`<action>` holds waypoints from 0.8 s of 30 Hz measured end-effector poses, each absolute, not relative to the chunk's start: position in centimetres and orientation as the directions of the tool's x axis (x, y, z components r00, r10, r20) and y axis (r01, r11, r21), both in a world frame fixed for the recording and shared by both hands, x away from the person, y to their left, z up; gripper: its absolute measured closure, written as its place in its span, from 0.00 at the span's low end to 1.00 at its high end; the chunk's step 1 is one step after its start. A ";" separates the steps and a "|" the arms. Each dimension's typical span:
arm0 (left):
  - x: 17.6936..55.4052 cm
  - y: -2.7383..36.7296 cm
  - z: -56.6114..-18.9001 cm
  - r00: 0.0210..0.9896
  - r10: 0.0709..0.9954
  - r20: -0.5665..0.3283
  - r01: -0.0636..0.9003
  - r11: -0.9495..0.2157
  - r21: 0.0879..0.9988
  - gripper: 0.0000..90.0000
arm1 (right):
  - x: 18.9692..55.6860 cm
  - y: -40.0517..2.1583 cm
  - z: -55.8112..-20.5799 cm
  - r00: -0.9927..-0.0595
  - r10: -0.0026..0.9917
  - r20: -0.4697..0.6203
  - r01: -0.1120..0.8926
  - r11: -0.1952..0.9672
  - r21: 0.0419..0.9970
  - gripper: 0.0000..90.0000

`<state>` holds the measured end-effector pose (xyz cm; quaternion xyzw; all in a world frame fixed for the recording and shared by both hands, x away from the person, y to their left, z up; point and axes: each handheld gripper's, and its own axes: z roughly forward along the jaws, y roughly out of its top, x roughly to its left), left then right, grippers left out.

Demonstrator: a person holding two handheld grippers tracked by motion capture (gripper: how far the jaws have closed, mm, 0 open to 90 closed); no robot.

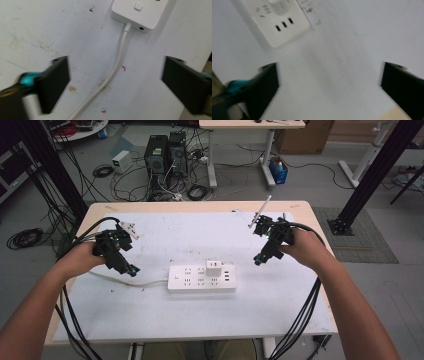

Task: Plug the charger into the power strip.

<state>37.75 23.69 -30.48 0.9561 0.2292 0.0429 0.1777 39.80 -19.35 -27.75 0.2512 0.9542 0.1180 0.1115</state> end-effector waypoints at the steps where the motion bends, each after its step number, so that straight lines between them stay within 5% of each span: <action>1: 37.7 23.7 -30.5 0.894 0.448 -0.001 0.418 -0.834 0.361 0.04 | 39.7 -19.7 -27.7 -0.841 0.517 -0.156 0.466 0.840 0.277 0.01; 24: 36.5 23.8 -29.6 0.892 0.451 0.032 0.405 -0.827 0.389 0.04 | 38.1 -20.9 -27.4 -0.820 0.557 -0.136 0.505 0.814 0.286 0.01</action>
